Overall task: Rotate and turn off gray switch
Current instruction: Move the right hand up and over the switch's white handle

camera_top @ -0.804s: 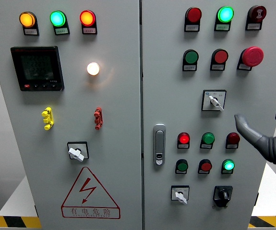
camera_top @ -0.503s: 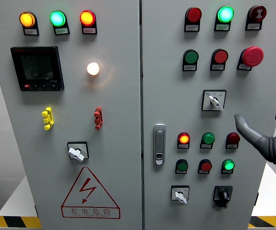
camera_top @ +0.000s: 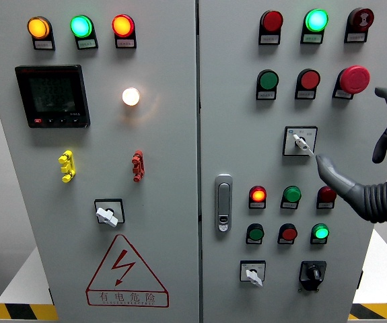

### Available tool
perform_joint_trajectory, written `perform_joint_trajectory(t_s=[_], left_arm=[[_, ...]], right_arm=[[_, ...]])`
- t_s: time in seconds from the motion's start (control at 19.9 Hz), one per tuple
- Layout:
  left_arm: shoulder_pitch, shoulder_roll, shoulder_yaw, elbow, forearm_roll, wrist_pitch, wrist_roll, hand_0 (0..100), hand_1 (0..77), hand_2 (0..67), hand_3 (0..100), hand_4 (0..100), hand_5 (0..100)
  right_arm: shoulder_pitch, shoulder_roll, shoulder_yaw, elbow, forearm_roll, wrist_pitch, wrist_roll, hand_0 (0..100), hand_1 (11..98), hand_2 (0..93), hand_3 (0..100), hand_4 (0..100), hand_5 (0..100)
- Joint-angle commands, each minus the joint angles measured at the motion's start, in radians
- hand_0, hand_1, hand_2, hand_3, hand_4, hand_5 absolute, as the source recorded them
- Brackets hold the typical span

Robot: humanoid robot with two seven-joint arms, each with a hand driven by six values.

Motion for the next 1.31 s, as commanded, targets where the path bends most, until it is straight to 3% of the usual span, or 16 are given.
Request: perform_joint_trajectory(t_s=[0.0, 0.25, 0.35, 0.55, 1.26], left_arm=[[0.000, 0.000, 0.000, 0.000, 0.000, 0.000, 0.000, 89, 0.0, 13.2, 19, 8, 11], [0.000, 0.000, 0.000, 0.000, 0.000, 0.000, 0.000, 89, 0.0, 13.3, 19, 8, 11], [0.000, 0.000, 0.000, 0.000, 0.000, 0.000, 0.000, 89, 0.0, 13.3, 19, 8, 11], [0.000, 0.000, 0.000, 0.000, 0.000, 0.000, 0.000, 89, 0.0, 13.3, 19, 8, 11], [0.002, 0.000, 0.000, 0.000, 0.000, 0.000, 0.000, 89, 0.0, 13.3, 19, 8, 11]], right_arm=[[0.015, 0.0005, -0.001, -0.010, 0.004, 0.003, -0.009, 0, 43.7, 35.3, 89, 100, 97], [0.037, 0.0020, -0.001, -0.031, 0.004, 0.029, -0.012, 0, 42.6, 53.3, 89, 100, 97], [0.043, 0.0035, -0.002, -0.042, 0.005, 0.052, -0.038, 0, 42.3, 58.0, 89, 100, 98], [0.078, 0.0035, -0.002, -0.094, 0.011, 0.076, -0.050, 0, 41.1, 62.3, 89, 100, 98], [0.137, 0.0050, -0.022, -0.220, 0.037, 0.064, -0.062, 0, 37.4, 67.9, 89, 100, 99]])
